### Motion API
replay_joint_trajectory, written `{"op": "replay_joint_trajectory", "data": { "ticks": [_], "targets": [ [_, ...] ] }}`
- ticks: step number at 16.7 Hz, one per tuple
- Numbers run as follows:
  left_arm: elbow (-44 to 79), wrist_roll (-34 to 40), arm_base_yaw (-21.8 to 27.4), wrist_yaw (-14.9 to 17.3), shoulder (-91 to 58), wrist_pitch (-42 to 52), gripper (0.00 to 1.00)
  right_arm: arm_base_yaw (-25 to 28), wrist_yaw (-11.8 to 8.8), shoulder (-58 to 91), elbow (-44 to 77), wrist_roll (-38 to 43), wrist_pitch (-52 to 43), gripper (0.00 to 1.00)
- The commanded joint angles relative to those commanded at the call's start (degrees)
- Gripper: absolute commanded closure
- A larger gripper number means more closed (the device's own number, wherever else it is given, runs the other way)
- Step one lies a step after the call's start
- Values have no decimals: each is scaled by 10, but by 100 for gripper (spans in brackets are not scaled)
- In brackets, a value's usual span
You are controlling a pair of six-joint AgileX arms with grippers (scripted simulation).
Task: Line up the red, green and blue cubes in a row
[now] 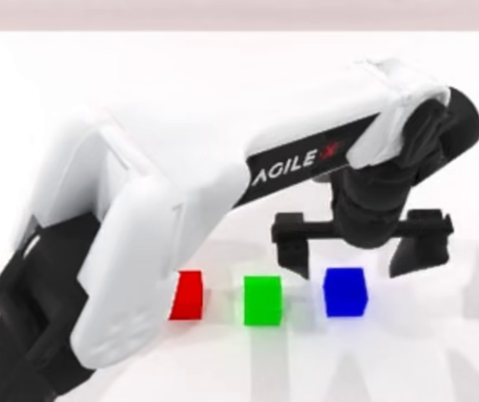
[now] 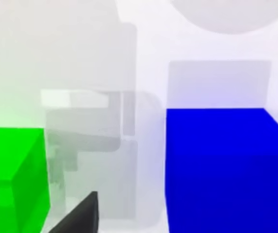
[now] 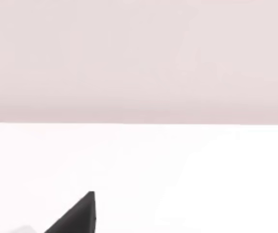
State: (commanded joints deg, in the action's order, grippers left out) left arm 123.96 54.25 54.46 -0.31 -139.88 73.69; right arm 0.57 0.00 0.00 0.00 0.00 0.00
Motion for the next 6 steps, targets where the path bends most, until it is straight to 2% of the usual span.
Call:
{"op": "replay_joint_trajectory", "data": {
  "ticks": [3,6],
  "targets": [
    [63,1,-4,1,2,67,0,0,0,0,0,0,0,0],
    [85,0,-7,1,6,89,0,0,0,0,0,0,0,0]
  ]
}}
